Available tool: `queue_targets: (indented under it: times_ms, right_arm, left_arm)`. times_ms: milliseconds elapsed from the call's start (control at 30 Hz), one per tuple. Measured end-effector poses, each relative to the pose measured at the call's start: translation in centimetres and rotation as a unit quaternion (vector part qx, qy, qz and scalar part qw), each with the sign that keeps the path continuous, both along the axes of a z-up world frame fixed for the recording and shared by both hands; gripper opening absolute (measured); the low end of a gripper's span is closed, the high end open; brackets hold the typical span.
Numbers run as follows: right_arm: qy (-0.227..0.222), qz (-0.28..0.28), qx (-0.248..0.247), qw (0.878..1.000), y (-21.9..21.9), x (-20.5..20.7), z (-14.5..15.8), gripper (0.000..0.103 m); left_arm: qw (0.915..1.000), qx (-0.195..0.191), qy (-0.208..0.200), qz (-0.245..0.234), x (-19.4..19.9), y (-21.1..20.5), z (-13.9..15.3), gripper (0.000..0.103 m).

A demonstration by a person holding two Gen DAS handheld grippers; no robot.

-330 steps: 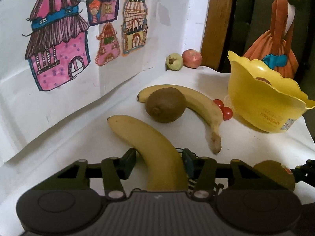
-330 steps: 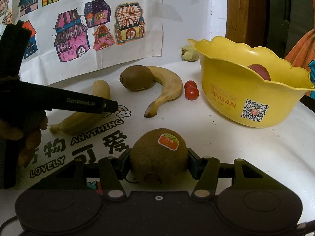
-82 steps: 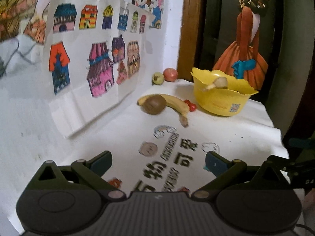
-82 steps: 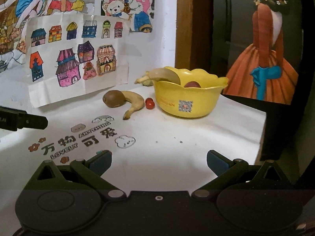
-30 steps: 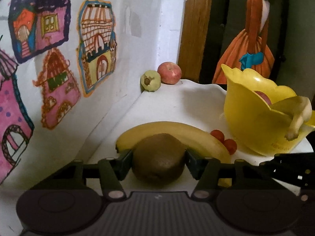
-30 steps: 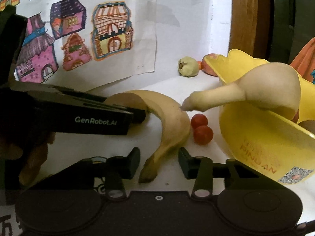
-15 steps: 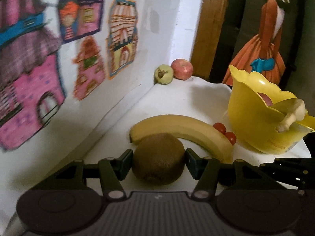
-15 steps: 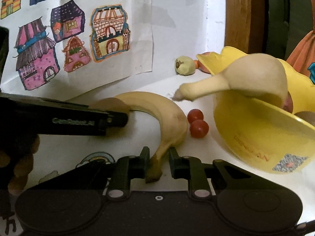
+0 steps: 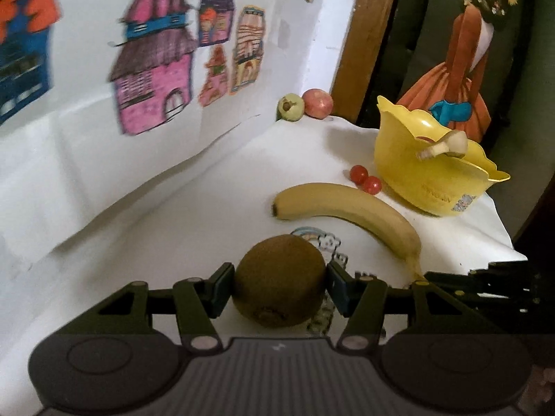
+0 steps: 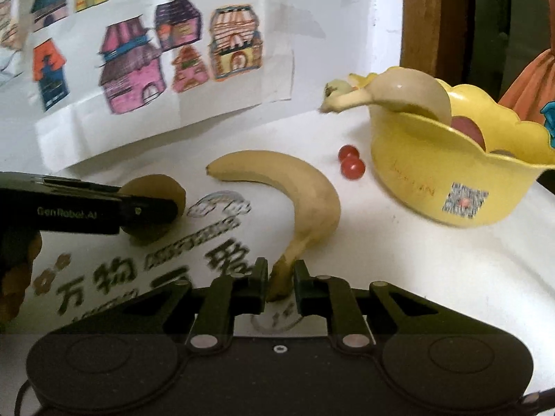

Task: Organize fruits
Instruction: 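Lift the kiwi in the left tool and banana in the right tool toward the yellow bowl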

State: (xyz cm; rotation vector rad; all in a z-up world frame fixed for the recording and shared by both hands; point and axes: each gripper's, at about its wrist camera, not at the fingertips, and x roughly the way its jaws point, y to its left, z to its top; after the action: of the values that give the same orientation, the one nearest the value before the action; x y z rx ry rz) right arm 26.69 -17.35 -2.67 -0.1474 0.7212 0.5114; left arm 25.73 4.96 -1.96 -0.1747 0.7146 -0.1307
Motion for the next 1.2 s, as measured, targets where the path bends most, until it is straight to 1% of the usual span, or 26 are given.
queue_targets:
  times_ms: [100,167,233,300,367,400,467,567,633,700,800,933,967,1000,1200]
  right_arm:
    - [0.009,0.018,0.0,1.0,-0.3,-1.9,0.4,0.017]
    - [0.005,0.022,-0.004,1.0,-0.5,-2.9,0.7,0.018]
    - [-0.008,0.016,-0.004,1.0,-0.7,-3.4,1.1,0.03]
    - [-0.022,0.009,0.0,1.0,-0.8,-3.1,1.5,0.05]
    - [-0.026,0.004,0.009,1.0,-0.7,-1.9,1.7,0.059]
    - [-0.027,0.001,0.011,1.0,-0.6,-1.1,1.7,0.06]
    - [-0.028,-0.006,0.012,1.0,-0.1,0.8,1.4,0.06]
    - [0.0,-0.014,0.018,1.0,0.6,3.7,0.5,0.059]
    - [0.002,-0.015,0.015,1.0,0.9,4.5,0.0,0.058]
    - [-0.002,-0.018,0.001,1.0,1.3,4.9,-0.5,0.051]
    - [-0.017,-0.012,-0.013,1.0,1.8,4.9,-0.8,0.05]
    - [-0.022,-0.01,-0.015,1.0,2.1,5.0,-0.9,0.049]
    - [-0.025,-0.009,-0.019,0.999,2.1,4.9,-0.9,0.046]
    - [-0.03,-0.007,-0.024,0.999,2.1,4.7,-0.8,0.04]
    - [-0.035,0.009,-0.038,0.999,1.3,2.9,-0.7,0.039]
  left_arm:
    - [1.0,0.008,0.003,0.005,-1.0,0.2,0.2,0.062]
    - [1.0,0.005,0.002,0.007,-1.6,0.5,0.2,0.062]
    - [1.0,0.004,-0.001,0.009,-1.9,0.5,0.1,0.062]
    - [0.9999,0.003,-0.005,0.012,-1.9,0.5,0.0,0.062]
    - [0.9999,0.006,-0.007,0.014,-2.0,0.4,-0.1,0.062]
    - [0.9998,0.008,-0.009,0.015,-2.0,0.4,-0.1,0.062]
    - [0.9998,0.01,-0.011,0.016,-2.1,0.3,-0.1,0.062]
    - [0.9997,0.012,-0.013,0.018,-2.1,0.2,-0.1,0.062]
    - [0.9997,0.013,-0.012,0.018,-2.1,0.2,-0.1,0.062]
    - [0.9997,0.015,-0.012,0.017,-2.1,0.2,-0.1,0.062]
    - [0.9996,0.018,-0.014,0.017,-2.0,0.1,-0.1,0.062]
    - [0.9995,0.02,-0.015,0.018,-1.9,-0.1,-0.1,0.062]
    - [0.9995,0.021,-0.015,0.018,-1.9,-0.1,-0.1,0.062]
    - [0.9995,0.022,-0.014,0.017,-2.0,-0.2,-0.1,0.062]
    - [0.9997,0.021,-0.009,0.008,-2.5,-1.0,0.1,0.062]
